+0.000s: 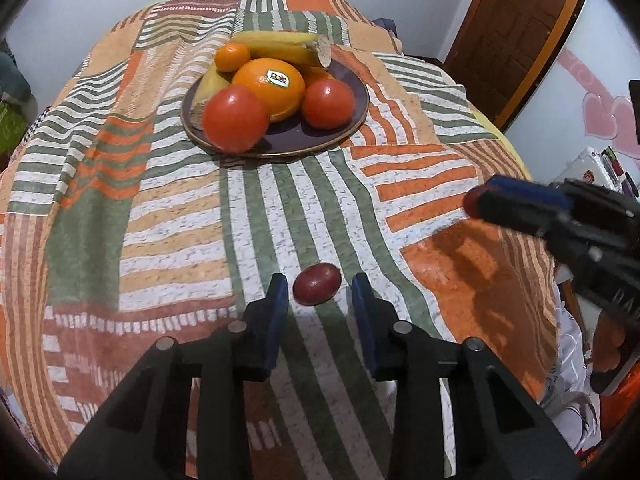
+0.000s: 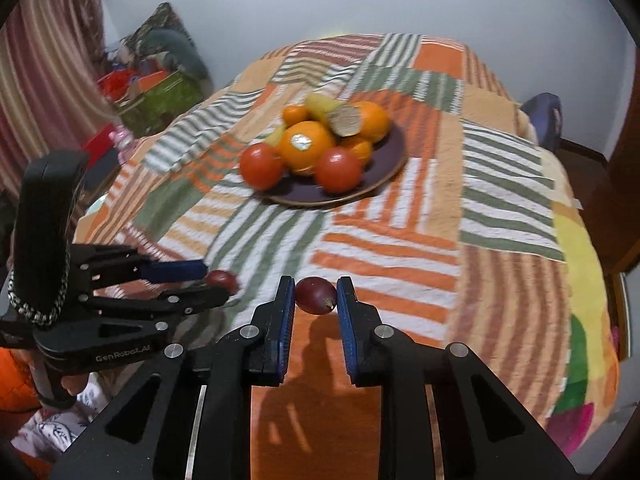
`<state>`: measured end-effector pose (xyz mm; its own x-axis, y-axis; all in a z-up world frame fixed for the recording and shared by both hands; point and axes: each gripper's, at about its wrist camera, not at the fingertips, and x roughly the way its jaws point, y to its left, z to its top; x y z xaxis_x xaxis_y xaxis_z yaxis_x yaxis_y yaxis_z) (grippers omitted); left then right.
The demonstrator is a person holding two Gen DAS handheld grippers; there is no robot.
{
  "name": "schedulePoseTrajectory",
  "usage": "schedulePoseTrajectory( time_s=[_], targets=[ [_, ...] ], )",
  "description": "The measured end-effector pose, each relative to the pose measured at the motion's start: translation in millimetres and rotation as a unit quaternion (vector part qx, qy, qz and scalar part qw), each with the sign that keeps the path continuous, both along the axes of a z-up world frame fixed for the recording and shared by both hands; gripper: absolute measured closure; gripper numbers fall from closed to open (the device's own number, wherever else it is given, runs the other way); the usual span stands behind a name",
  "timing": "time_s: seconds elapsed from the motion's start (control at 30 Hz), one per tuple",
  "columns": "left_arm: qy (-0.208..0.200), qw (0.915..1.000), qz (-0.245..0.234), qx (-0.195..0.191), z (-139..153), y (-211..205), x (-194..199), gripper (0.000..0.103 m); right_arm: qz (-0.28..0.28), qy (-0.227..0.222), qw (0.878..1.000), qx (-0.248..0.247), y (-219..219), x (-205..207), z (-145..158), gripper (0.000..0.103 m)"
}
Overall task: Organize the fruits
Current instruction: 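Grasp a dark red plum with the left tool while the right tool grasps another plum, then place the left tool's plum on the plate while the right tool places its plum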
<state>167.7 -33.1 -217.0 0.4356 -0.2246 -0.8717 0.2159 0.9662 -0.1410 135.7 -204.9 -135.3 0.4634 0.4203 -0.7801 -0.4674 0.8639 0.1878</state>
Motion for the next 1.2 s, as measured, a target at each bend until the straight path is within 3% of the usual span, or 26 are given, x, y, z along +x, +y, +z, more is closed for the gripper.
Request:
schedulePoseTrajectory(
  time_s=[0.1, 0.47, 0.9, 1.2],
  targets=[
    [0.002, 1.0, 0.002, 0.008, -5.2, -2.1, 3.4, 0.077, -0.011, 0.001, 1.0, 0.001, -9.3, 5.6, -0.8, 0.083],
    [-0.024, 0.9996, 0.013, 0.002, 16.5, 5.3, 13.1, 0.078, -0.017, -0.007, 1.0, -0.001, -16.2, 19.1, 1.8, 0.083],
    [-0.072, 0.9971, 0.021, -0.009, 47.6, -4.0, 56.5, 0.078, -0.014, -0.04, 0.999, 0.004, -10.3, 54.5, 13.7, 0.083],
    [-0.059, 0.9979, 0.019, -0.021, 33.9, -11.9, 82.4, 0.078, -0.015, -0.045, 0.999, 0.004, -4.0, 85.7, 7.7, 0.083]
  ],
)
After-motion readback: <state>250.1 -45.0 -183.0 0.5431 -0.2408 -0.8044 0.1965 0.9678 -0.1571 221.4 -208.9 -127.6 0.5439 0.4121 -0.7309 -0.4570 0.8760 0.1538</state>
